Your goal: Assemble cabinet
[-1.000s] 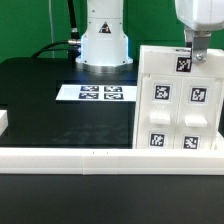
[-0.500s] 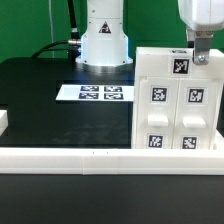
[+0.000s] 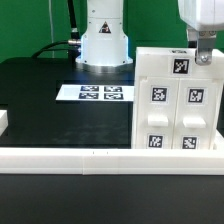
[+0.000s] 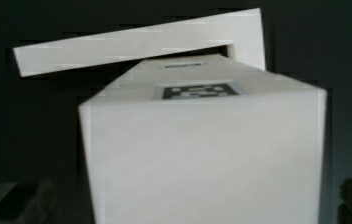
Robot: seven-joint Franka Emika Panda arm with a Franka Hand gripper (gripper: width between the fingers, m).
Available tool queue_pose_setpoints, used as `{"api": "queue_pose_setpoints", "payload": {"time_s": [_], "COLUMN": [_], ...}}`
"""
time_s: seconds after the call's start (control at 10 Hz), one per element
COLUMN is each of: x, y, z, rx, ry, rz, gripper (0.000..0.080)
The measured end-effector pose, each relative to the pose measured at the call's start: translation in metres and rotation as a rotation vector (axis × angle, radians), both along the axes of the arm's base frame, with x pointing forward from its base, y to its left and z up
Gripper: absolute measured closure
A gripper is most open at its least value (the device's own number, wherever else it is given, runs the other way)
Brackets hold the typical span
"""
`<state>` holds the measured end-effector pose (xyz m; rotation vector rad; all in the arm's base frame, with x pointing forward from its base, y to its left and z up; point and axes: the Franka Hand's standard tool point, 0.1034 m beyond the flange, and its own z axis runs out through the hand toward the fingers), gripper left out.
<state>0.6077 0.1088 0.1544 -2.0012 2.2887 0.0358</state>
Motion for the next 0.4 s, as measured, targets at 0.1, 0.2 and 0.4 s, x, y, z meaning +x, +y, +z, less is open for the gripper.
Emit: {"api": "queue_pose_setpoints", "payload": {"time_s": [0.1,0.2,0.4], "x": [-0.0001,-0.0002,-0.0003], "y": [0.0005,0.001,0.0018], "z": [0.0,0.0,-0.0001], "rx": [0.0,0.0,-0.001], "ry": [0.0,-0.001,-0.001], "rz": [0.005,0.009,0.015], "gripper": [0.0002,0.0002,0.0002]}}
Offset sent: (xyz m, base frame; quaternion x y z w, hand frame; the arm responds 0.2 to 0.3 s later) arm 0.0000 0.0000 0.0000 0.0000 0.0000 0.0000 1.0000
